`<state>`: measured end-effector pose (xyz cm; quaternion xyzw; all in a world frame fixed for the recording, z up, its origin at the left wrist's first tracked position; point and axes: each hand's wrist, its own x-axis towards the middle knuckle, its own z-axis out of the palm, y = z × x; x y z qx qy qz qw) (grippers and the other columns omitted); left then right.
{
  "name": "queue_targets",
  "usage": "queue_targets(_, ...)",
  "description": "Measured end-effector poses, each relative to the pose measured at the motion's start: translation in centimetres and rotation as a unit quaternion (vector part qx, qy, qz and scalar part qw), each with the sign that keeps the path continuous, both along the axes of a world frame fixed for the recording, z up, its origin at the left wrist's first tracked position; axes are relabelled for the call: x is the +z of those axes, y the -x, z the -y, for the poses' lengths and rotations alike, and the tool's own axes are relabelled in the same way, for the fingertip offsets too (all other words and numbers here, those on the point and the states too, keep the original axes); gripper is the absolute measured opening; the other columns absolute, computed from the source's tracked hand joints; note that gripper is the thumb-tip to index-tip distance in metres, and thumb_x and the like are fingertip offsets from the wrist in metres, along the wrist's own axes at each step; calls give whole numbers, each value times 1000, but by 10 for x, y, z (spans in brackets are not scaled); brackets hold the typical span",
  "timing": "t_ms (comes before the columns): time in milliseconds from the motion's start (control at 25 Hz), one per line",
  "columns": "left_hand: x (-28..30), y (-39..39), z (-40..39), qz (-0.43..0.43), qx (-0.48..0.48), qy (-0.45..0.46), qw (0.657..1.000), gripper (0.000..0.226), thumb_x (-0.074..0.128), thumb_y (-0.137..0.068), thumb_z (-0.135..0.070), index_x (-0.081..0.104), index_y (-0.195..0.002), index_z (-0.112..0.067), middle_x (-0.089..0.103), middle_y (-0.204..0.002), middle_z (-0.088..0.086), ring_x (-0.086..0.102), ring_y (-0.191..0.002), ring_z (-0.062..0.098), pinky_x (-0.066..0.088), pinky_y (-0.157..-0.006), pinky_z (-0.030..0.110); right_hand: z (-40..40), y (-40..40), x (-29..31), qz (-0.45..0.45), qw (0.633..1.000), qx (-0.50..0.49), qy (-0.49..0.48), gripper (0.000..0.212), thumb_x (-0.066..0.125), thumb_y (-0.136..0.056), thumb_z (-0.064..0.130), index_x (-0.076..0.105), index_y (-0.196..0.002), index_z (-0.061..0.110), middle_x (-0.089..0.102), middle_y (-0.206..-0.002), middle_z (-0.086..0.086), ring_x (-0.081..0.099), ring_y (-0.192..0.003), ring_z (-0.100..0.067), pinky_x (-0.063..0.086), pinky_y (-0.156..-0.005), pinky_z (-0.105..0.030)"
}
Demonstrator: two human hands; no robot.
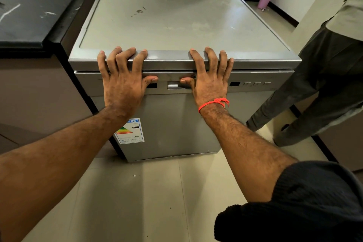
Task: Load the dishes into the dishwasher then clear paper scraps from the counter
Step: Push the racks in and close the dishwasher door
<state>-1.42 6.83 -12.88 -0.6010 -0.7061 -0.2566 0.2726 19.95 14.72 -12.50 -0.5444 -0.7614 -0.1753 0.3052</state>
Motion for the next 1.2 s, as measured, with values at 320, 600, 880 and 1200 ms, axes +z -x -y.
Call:
queue_targets(320,-1,-3,-6,18,14,-23,999,66,40,-93,-74,47,-137,-25,50,-134,15,42,-133,37,18,-118,59,-6,-2,3,8,1000,-3,-20,81,66,-64,69,41,-136,41,30,-136,1,28,-132,-35,15,-114,-58)
queue_targets(600,27,-16,8,24,40,54,997,57,58,-88,-65,46,-129,-28,43,-131,11,41,-124,36,25,-114,60,13,6,33,4,991,-11,136,73,70,-73,59,37,-137,43,34,-142,-2,22,-139,-37,5,-118,-57)
queue_targets(880,75,-12,29,65,-15,227,972,71,73,-87,-43,35,-146,-35,39,-146,3,35,-139,29,21,-121,58,19,3,79,100,969,-10,227,47,61,-87,22,42,-127,38,47,-130,-6,41,-124,-41,34,-106,-57)
queue_targets(1200,124,10,30,106,-73,372,919,79,71,-87,-18,32,-153,-39,32,-158,-3,34,-141,25,41,-109,46,7,13,132,181,908,6,378,24,54,-90,25,55,-114,30,59,-114,-9,56,-106,-35,48,-85,-42)
